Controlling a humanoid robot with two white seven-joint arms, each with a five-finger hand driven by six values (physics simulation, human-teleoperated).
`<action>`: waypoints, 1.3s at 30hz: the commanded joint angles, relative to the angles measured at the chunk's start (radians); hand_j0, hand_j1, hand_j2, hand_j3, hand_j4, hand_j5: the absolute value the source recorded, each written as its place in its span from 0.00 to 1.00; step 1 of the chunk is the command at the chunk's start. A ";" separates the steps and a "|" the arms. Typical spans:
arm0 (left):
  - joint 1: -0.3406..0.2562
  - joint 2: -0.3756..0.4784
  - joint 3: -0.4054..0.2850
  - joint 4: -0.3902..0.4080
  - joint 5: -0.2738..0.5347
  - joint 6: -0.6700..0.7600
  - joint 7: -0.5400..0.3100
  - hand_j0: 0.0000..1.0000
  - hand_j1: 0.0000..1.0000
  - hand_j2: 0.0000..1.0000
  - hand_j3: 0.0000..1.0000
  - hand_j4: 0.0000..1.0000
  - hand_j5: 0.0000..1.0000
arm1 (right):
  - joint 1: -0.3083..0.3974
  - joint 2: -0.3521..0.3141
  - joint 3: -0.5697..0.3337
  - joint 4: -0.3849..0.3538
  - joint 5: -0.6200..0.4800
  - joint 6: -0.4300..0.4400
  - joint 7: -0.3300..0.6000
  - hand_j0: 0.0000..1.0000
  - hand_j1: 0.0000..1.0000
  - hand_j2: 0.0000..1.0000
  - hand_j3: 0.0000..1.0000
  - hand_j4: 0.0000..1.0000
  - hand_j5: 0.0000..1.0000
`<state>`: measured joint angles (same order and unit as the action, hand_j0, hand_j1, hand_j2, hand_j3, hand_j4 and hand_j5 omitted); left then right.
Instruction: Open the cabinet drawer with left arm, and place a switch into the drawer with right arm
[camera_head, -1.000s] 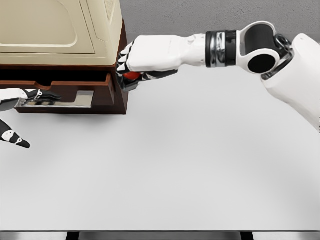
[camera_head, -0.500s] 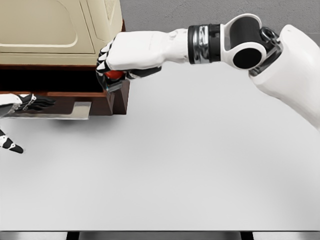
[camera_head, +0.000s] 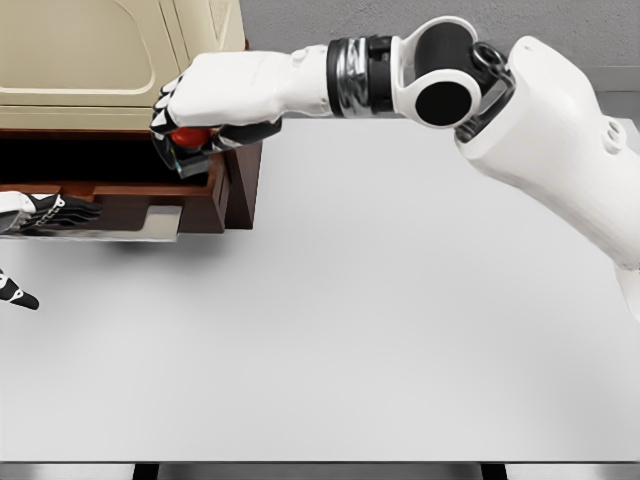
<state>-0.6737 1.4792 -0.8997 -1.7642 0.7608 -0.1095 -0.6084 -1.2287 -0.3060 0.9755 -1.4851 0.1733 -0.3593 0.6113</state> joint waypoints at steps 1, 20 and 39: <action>0.000 0.000 -0.008 -0.001 0.012 -0.002 -0.002 1.00 1.00 1.00 1.00 1.00 1.00 | -0.002 0.027 0.011 0.031 -0.003 0.008 0.000 0.48 0.48 0.48 0.48 0.48 0.48; 0.014 -0.004 -0.008 -0.001 0.026 0.001 -0.002 1.00 1.00 1.00 1.00 1.00 1.00 | -0.034 0.165 0.060 0.244 0.009 -0.006 0.000 0.48 0.48 0.48 0.48 0.48 0.48; 0.014 -0.010 -0.005 -0.001 0.032 -0.002 -0.002 1.00 1.00 1.00 1.00 1.00 1.00 | -0.031 0.081 0.049 0.069 0.023 -0.050 0.000 1.00 1.00 1.00 1.00 1.00 1.00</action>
<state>-0.6599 1.4747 -0.8881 -1.7600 0.7926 -0.1039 -0.6077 -1.2548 -0.1872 1.0288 -1.3432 0.2015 -0.3876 0.6114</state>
